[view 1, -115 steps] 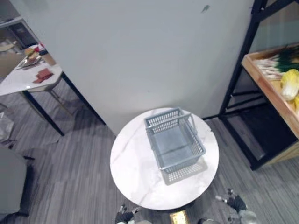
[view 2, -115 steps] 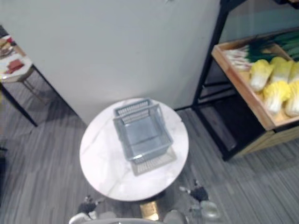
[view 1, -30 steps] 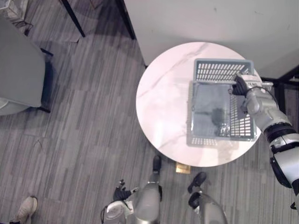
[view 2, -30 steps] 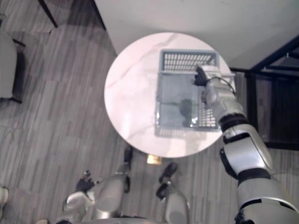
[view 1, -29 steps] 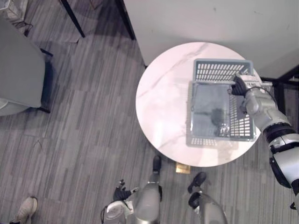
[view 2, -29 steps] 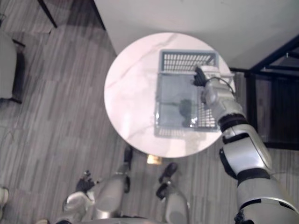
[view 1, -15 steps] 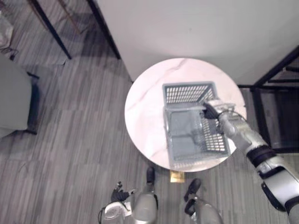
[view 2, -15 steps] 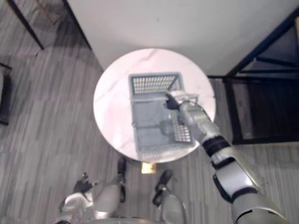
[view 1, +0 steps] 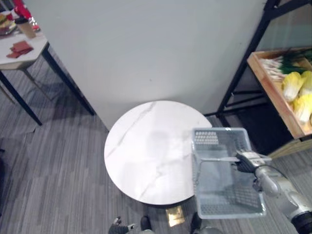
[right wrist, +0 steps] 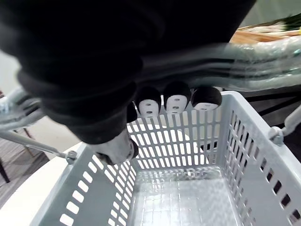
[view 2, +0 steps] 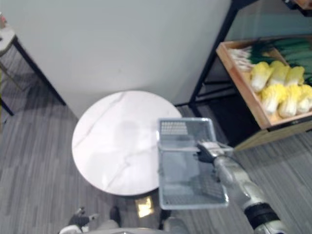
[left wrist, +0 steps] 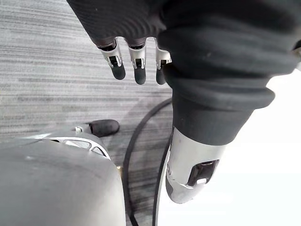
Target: Pick vegetable in the basket
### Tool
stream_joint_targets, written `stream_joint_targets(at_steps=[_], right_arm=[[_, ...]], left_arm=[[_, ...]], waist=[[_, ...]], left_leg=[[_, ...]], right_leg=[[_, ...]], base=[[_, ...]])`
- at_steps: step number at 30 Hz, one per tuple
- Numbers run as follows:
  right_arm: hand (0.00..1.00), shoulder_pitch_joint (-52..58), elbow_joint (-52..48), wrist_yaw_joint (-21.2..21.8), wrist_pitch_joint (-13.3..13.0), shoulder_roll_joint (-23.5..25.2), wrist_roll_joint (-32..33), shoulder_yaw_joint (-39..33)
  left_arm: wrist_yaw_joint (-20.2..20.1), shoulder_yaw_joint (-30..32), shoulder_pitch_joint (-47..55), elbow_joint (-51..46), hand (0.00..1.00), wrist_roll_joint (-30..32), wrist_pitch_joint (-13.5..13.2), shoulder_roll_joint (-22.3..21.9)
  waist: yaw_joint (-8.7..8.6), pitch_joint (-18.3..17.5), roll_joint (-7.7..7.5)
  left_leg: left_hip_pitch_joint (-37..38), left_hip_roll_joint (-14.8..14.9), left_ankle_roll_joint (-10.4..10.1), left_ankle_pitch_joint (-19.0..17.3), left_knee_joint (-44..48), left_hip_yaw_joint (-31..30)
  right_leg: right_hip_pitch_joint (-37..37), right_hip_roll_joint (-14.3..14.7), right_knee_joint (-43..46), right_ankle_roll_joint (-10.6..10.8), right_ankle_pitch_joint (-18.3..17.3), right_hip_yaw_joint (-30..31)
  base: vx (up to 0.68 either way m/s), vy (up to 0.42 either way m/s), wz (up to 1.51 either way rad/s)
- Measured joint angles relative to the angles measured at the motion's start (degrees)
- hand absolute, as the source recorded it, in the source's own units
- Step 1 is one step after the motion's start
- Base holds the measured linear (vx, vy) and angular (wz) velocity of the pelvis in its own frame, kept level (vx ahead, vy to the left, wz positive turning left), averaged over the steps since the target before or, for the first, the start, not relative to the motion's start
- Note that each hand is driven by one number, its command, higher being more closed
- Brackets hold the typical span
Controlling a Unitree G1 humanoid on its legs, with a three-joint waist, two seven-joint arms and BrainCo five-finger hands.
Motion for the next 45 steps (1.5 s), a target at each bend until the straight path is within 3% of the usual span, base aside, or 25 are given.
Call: stream_joint_targets(at_steps=[3,8,12,16,17,19,20,21,24,27,29,30,31,32,33,35,37,38,41,43,44,45], right_arm=[[1.0,3.8,0.3,0.3,-0.1,0.2,0.0,-1.9],[1.0,4.3,4.2,0.1,-0.2,1.9,0.0,-4.3],[1.0,6.2,6.5,-1.0,0.0,4.9,0.0,-10.9],[1.0,9.2,6.4,-2.4,1.2,7.3,-0.1,-17.1],[1.0,10.0,6.3,-2.7,2.0,7.9,-0.1,-18.4],[1.0,10.6,6.3,-3.3,2.9,8.3,-0.1,-18.6],[1.0,10.2,6.2,-3.5,3.3,9.5,-0.1,-18.8],[1.0,10.4,6.2,-3.5,3.7,10.4,-0.1,-19.1],[1.0,10.8,6.3,-3.6,3.7,11.5,-0.3,-20.9],[1.0,9.3,6.3,-3.6,3.8,12.1,-0.3,-20.9],[1.0,8.1,6.3,-3.6,3.8,12.8,-0.3,-20.5],[1.0,7.7,6.3,-3.6,3.8,13.1,-0.3,-20.1],[1.0,6.6,6.0,-3.6,3.7,13.7,-0.3,-19.9],[1.0,6.6,6.1,-3.6,3.8,13.8,-0.3,-19.9],[1.0,7.5,6.4,-3.4,4.4,13.8,-0.3,-19.5],[1.0,8.7,6.3,-3.5,5.0,13.7,-0.5,-18.1],[1.0,9.4,6.2,-3.4,5.1,13.7,-1.6,-16.8],[1.0,9.7,6.0,-3.7,5.1,13.8,-1.8,-16.6],[1.0,11.5,3.8,-3.7,4.6,13.9,-1.8,-15.4],[1.0,11.7,3.6,-3.7,4.4,13.7,-1.9,-14.5],[1.0,11.4,3.8,-3.6,4.4,13.1,-1.9,-13.4],[1.0,10.4,4.1,-3.5,4.4,12.6,-1.9,-12.7]], left_arm=[[0.0,0.2,1.1,0.0,0.0,0.2,0.0,-0.8],[0.5,0.3,1.6,0.0,0.0,0.0,-0.2,-2.7],[0.6,0.2,2.0,0.0,0.0,-0.1,-0.2,-2.8],[0.4,0.1,1.6,-0.2,0.0,0.1,-0.3,-2.5],[0.2,0.1,1.3,-0.2,0.0,0.1,-0.6,-1.9],[0.1,0.2,0.1,-0.4,0.0,0.4,-0.6,-0.9],[-0.1,1.4,0.1,-0.5,0.0,1.0,-1.0,-0.5],[-0.5,1.8,0.1,-0.6,0.0,2.1,-1.3,0.6],[-1.7,2.4,1.4,-0.6,0.0,2.6,-0.8,1.4],[-1.9,3.4,2.4,-0.4,0.0,2.6,-0.5,1.8],[-2.4,4.1,2.3,0.2,0.0,2.7,-0.1,0.6],[-2.4,4.1,2.4,0.1,0.0,2.7,-0.2,0.6],[-2.4,4.2,1.7,0.2,0.0,2.7,-0.3,0.6],[-2.2,4.0,0.4,0.2,0.0,2.7,-0.3,1.0],[-2.2,3.3,-0.2,0.1,0.0,2.7,-0.3,0.7],[-2.2,2.1,0.1,0.1,0.0,2.7,-0.6,0.0],[-2.2,2.0,0.1,0.0,0.0,2.7,-0.6,0.1],[-2.2,2.0,0.1,0.0,0.0,2.5,-0.6,0.2],[-2.2,1.7,0.1,0.0,0.0,2.5,-0.5,0.0],[-2.2,1.7,0.3,0.0,0.0,2.5,-0.5,-0.4],[-2.2,1.7,1.1,-0.1,0.0,2.2,-0.7,-0.9],[-2.2,1.7,0.9,-0.3,0.0,2.0,-0.8,-1.5]], waist=[[-1.22,-1.3,1.53],[-0.91,-1.8,2.37],[-1.49,-1.5,2.18],[-1.76,-1.1,1.45],[-2.54,-0.9,1.07],[-3.04,-0.8,0.79],[-2.89,-0.6,1.97],[-3.23,-0.1,1.47],[-2.9,-0.2,0.53],[-2.14,-0.6,-1.78],[-1.1,-1.1,-1.0],[-0.69,-1.7,-0.72],[-0.06,-1.8,-1.03],[-0.26,-1.0,-1.31],[-0.68,-0.9,-0.58],[-1.05,-1.8,0.79],[-1.03,-1.8,0.86],[-1.06,-2.0,1.72],[-1.11,0.1,1.18],[-1.22,0.7,1.39],[-0.63,0.9,1.14],[0.26,1.3,1.83]], left_leg=[[0.1,0.2,-0.1,-0.9,1.2,0.0],[-1.5,0.0,-0.4,-7.2,8.8,-6.9],[-0.7,-1.0,0.2,-12.4,13.6,-7.7],[-1.2,-2.9,2.1,-14.9,16.1,-3.0],[-2.3,-3.7,3.3,-15.7,17.7,-1.5],[-3.5,-4.1,4.8,-16.0,18.4,0.5],[-4.1,-2.1,6.2,-15.1,17.6,3.0],[-3.6,-1.7,6.1,-14.2,16.8,3.6],[-1.9,-0.8,6.2,-12.1,15.2,6.5],[-2.1,-0.7,5.6,-10.9,15.4,10.6],[-3.5,-0.7,4.9,-10.0,12.6,10.7],[-3.8,-0.5,4.9,-9.2,11.3,10.9],[-5.1,0.6,4.6,-7.8,10.9,14.2],[-5.2,0.6,4.3,-7.2,11.1,15.5],[-4.7,1.2,3.7,-5.7,10.9,15.8],[-3.1,3.6,2.5,-4.4,9.9,17.2],[-2.2,5.0,2.0,-3.7,10.1,18.2],[-2.1,6.2,2.1,-3.5,11.2,18.7],[-2.3,9.9,2.1,-3.5,19.0,18.3],[-4.1,10.6,2.3,-3.4,24.9,11.6],[-6.0,8.5,1.7,-4.6,26.6,3.7],[-6.1,4.6,1.3,-7.8,25.8,-3.7]], right_leg=[[-0.4,0.4,0.0,-0.3,-0.2,1.4],[-2.0,1.0,1.3,0.3,0.2,6.9],[-2.4,1.0,2.7,0.4,0.7,11.9],[-5.8,-0.5,4.5,2.3,1.9,17.6],[-6.8,-1.2,4.6,3.4,2.9,18.4],[-9.5,-1.1,4.1,4.8,8.8,17.9],[-10.5,-1.5,8.8,0.4,6.1,12.8],[-12.4,-2.6,22.5,-3.9,-2.7,5.9],[-9.1,-6.5,36.7,-3.4,-8.4,0.8],[-7.7,-10.8,35.5,-2.7,-9.1,0.0],[-6.1,-5.1,21.9,-0.6,-8.2,1.5],[-4.9,-4.1,16.6,0.4,-7.8,2.9],[-5.6,-5.2,15.7,-0.9,-11.1,2.2],[-6.2,-6.4,16.2,0.7,-12.2,0.0],[-5.3,-4.7,13.9,0.8,-10.4,-0.6],[-3.1,-1.3,9.1,-0.3,-7.9,0.7],[-2.5,0.4,7.9,-0.9,-7.1,1.7],[-1.9,1.4,6.7,-1.3,-6.6,1.9],[1.2,2.3,5.0,-2.1,-7.0,1.7],[2.0,2.7,5.3,-1.9,-6.7,3.4],[1.8,2.3,5.4,-2.5,-6.3,5.8],[1.7,1.6,5.1,-2.2,-5.6,8.2]], base=[[0.01,-0.018,-0.19],[0.04,-0.01,-0.5],[0.03,0.089,-0.58],[-0.04,0.162,-0.72],[-0.14,0.193,-0.57],[-0.21,0.141,-0.65],[-0.22,0.053,-0.63],[-0.19,0.053,-0.47],[-0.11,0.044,-0.47],[-0.12,-0.061,-0.75],[-0.21,-0.123,-1.4],[-0.2,-0.133,-1.43],[-0.19,-0.185,-1.08],[-0.19,-0.214,-0.89],[-0.15,-0.179,-0.45],[-0.07,-0.159,-0.52],[-0.06,-0.159,-0.49],[-0.08,-0.19,-0.29],[-0.05,-0.15,-0.22],[-0.02,-0.154,-0.38],[0.02,-0.052,-0.75],[0.04,0.011,-0.85]])
